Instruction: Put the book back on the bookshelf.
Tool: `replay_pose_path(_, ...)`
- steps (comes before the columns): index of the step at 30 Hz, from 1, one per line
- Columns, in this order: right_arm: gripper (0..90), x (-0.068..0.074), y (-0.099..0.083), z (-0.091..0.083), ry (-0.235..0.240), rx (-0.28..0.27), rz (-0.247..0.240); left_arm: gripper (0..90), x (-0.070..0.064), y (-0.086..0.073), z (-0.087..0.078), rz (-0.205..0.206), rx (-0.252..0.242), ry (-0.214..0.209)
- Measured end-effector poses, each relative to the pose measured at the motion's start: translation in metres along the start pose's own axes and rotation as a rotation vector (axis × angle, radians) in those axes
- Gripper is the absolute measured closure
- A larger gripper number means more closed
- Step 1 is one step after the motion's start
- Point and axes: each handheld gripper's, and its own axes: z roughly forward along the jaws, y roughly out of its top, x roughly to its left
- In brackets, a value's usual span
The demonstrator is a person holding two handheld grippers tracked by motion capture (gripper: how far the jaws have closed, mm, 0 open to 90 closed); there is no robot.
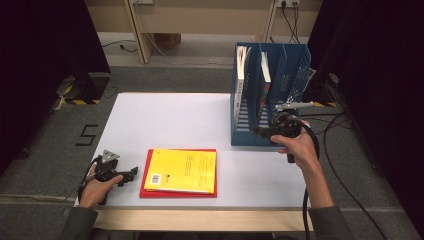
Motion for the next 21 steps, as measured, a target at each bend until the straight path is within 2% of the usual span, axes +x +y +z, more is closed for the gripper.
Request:
replay_pose_path(5, 25.1, 0.01, -0.011, 0.005, 0.027, 0.008, -0.022, 9.8, 0.0, 0.0, 0.0, 0.0, 0.0, 0.0)
replay_pose_path(11, 22.6, 0.02, -0.02, 0.008, 0.064, 0.002, -0.026, 9.8, 0.0, 0.0, 0.0, 0.001, -0.001, 0.001)
replay_pose_path(14, 22.2, 0.023, -0.025, 0.009, 0.129, -0.005, 0.012, 9.8, 0.0, 0.0, 0.0, 0.0, -0.001, 0.0)
replay_pose_path(17, 21.6, 0.026, -0.029, 0.009, 0.109, 0.003, -0.007, 9.8, 0.0, 0.0, 0.0, 0.0, 0.0, 0.0)
replay_pose_path(21, 21.5, 0.029, -0.037, 0.01, 0.137, 0.004, 0.002, 9.8, 0.0, 0.0, 0.0, -0.003, -0.002, 0.0)
